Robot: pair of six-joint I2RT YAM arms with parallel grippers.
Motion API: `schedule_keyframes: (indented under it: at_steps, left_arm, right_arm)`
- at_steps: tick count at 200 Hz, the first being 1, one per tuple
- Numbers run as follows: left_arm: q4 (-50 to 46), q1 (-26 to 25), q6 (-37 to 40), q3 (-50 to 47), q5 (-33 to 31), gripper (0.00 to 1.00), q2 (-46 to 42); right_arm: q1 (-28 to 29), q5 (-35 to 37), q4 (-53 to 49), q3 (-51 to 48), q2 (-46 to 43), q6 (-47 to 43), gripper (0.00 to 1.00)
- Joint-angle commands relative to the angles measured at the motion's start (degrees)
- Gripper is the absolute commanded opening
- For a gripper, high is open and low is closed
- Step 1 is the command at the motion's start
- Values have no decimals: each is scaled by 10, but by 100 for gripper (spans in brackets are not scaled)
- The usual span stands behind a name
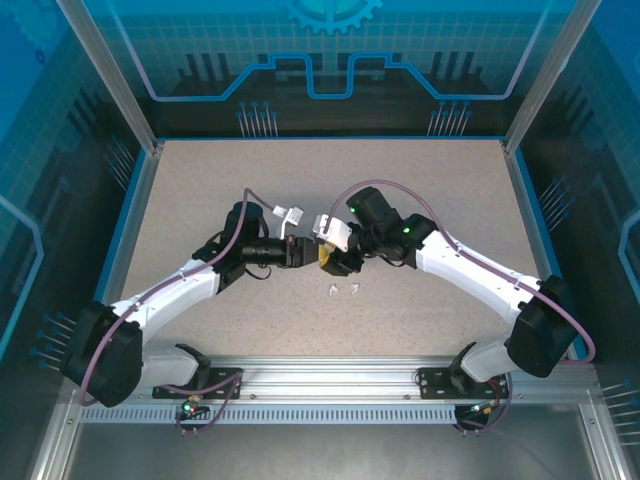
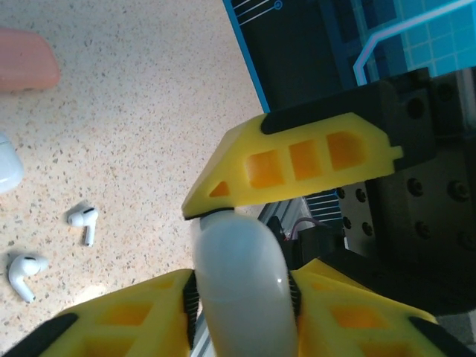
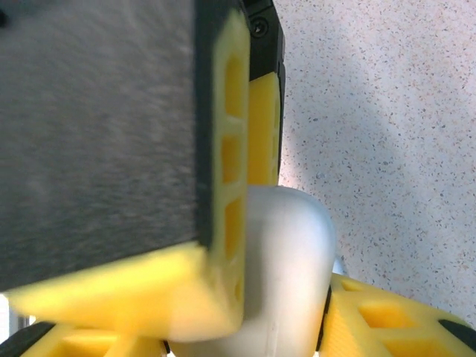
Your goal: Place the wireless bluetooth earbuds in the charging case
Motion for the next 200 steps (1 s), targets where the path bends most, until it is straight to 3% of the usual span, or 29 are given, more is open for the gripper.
schedule_keyframes:
  at_steps: [1, 33, 57, 87, 95, 143, 177, 200]
  left_arm:
    - [-13, -9, 12, 25, 15, 33, 3]
    - [-15, -9, 15, 26, 14, 26, -1]
    - [-9, -9, 20, 23, 3, 25, -12]
    - [11, -9, 37, 11, -26, 25, -37]
    - [20, -8, 44, 7, -38, 25, -46]
    - [124, -12, 103, -35, -125, 19, -120]
    - [250, -47, 190, -82, -203, 18, -179]
    - [306, -67, 240, -98, -218, 18, -196]
  right_arm:
    - [7, 11, -5, 20, 6, -3, 47]
    - [6, 28, -14, 25, 6, -1, 50]
    - [-3, 25, -18, 25, -9, 16, 60]
    - [-27, -8, 9, -8, -69, 67, 84]
    - [-34, -23, 28, -26, -93, 82, 99]
    - [-107, -149, 182, -145, -232, 226, 100]
    - [-119, -158, 318, -209, -287, 359, 100]
    - [-111, -172, 364, -208, -286, 402, 100]
